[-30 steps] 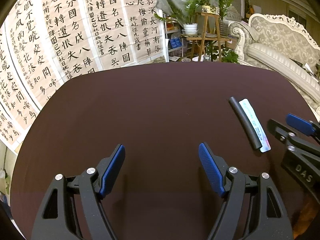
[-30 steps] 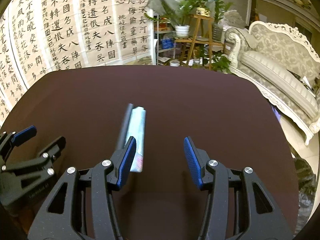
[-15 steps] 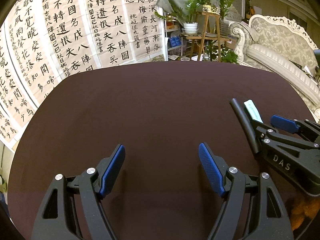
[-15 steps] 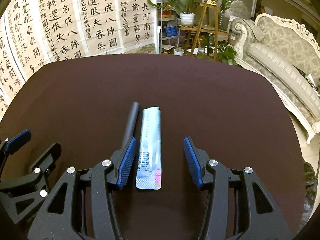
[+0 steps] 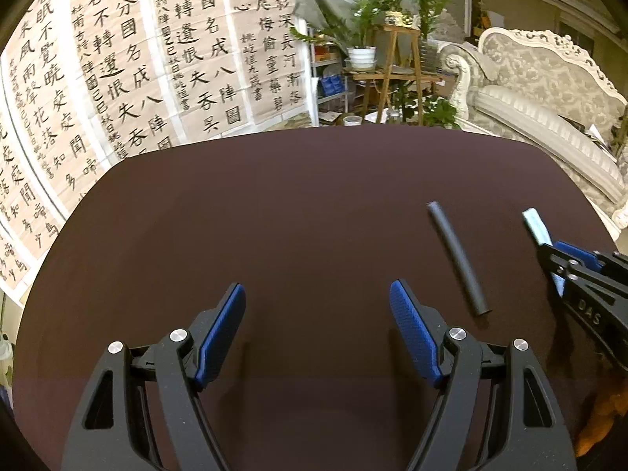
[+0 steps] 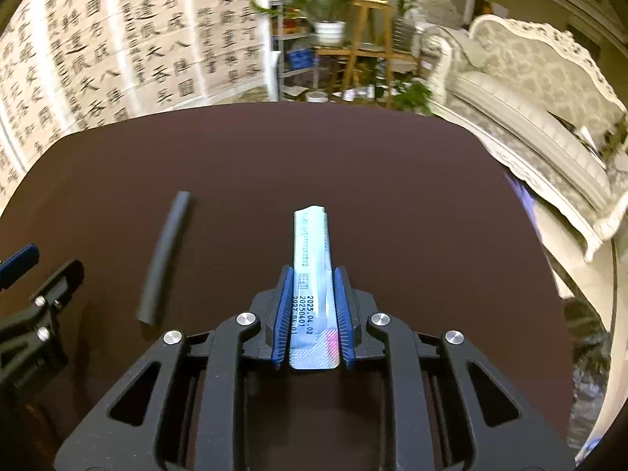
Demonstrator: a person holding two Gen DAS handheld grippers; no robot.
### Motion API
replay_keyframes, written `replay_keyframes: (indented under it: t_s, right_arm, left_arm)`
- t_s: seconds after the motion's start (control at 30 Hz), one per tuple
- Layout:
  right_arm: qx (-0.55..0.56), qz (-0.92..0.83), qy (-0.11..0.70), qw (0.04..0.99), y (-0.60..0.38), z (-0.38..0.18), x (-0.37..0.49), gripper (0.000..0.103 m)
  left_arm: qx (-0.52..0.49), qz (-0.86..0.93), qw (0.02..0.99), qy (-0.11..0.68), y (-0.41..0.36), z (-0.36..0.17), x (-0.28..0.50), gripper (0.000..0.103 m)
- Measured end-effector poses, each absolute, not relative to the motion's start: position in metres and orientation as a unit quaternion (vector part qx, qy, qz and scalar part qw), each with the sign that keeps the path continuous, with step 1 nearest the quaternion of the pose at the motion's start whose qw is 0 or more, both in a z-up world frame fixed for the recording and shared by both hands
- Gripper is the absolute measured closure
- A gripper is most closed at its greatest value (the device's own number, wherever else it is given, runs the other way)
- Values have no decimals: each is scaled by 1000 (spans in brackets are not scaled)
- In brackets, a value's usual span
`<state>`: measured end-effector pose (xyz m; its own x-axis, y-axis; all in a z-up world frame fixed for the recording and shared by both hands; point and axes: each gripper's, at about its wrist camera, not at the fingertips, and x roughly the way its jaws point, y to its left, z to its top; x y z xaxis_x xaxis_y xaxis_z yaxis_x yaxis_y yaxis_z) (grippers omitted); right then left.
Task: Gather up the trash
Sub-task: 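Grasp the silver-white tube with the right tool, then grasp the black rod with the left tool while the right tool holds the tube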
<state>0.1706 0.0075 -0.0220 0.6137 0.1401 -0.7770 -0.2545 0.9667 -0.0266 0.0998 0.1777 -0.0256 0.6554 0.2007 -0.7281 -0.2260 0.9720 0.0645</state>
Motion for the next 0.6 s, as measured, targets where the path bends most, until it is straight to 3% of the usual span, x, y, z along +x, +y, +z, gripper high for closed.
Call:
replay_keyframes:
  t_s: [0.5, 0.57, 0.6]
  right_arm:
    - [-32, 67, 427, 901, -64, -23, 173, 83]
    - [-32, 67, 427, 901, -65, -23, 173, 83]
    - [-32, 67, 426, 901, -65, -23, 173, 83]
  left_arm:
    - [9, 77, 906, 415, 124, -32, 146, 29]
    - [9, 72, 904, 421, 123, -34, 148, 36]
    - [9, 71, 900, 430, 125, -36, 151, 45]
